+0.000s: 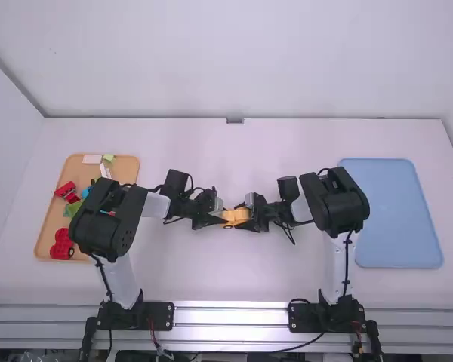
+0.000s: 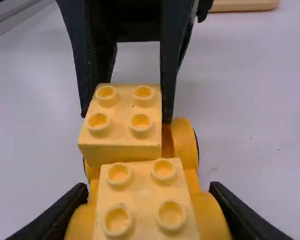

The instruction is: Assemble lego blocks to make yellow taxi

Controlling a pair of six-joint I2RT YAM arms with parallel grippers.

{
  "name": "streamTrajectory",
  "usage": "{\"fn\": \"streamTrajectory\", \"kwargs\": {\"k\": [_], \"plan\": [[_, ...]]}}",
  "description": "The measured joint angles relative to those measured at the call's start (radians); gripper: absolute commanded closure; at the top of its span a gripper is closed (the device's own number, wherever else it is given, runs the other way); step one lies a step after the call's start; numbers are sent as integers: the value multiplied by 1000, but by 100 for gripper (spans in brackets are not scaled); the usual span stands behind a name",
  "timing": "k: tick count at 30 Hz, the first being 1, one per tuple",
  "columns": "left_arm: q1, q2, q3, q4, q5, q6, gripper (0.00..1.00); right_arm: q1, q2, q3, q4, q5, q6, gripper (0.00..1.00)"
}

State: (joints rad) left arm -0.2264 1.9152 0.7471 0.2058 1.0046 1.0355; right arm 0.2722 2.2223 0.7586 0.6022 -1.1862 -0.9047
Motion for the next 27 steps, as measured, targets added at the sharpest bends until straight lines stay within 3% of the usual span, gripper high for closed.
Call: {"fn": "streamTrajectory", "kwargs": {"k": [8,14,17,21,27], "plan": [[1,0,0,47,-25,-90,97,3,0,2,15,18,14,55],[1,0,0,58,-35,-131,93,6,0,1,34,29,48,54],[1,0,0,60,-37,-135,87,6,0,1,34,29,48,54],[1,0,-5,78,-40,-141,58,6,0,2,35,33,53,54],[-6,0,-11,98,-54,-148,50,27,0,2,34,30,52,53]]}}
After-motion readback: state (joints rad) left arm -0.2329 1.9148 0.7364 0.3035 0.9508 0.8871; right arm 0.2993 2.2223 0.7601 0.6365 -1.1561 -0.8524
